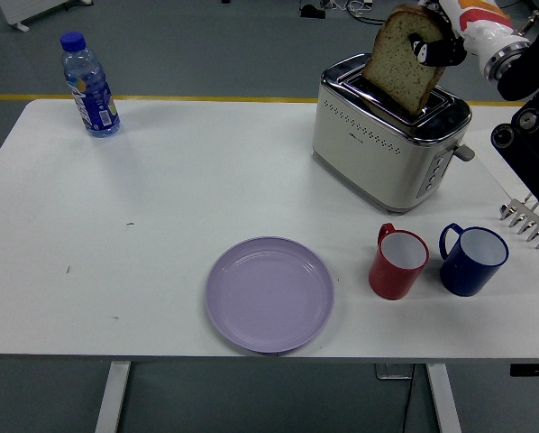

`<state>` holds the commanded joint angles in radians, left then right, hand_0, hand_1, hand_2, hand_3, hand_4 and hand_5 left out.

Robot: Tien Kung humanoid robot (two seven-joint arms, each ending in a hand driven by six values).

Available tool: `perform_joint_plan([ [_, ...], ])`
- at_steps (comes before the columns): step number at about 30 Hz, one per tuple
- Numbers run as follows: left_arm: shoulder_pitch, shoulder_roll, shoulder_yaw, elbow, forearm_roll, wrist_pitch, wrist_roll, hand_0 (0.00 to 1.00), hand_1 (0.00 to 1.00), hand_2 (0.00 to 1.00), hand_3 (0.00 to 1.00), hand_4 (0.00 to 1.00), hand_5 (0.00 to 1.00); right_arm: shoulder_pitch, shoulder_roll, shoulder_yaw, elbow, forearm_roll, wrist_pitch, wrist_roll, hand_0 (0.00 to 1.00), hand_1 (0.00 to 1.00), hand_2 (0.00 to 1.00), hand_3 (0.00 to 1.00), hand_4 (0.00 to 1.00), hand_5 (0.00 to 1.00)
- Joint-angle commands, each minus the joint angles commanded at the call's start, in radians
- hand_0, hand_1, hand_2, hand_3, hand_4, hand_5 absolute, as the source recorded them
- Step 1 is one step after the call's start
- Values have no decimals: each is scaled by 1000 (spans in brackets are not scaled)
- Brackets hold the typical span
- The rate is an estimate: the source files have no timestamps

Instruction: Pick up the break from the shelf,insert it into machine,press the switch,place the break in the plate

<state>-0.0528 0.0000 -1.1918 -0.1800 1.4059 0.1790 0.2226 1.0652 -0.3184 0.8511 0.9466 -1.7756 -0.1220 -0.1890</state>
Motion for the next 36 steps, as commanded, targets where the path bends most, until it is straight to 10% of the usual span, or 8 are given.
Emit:
perform_joint_plan([
  [36,-9,0,-14,0,27,-2,4,613,488,457,570,358,896,-8,56,20,-98,-24,-49,30,25,103,231,326,210,2],
])
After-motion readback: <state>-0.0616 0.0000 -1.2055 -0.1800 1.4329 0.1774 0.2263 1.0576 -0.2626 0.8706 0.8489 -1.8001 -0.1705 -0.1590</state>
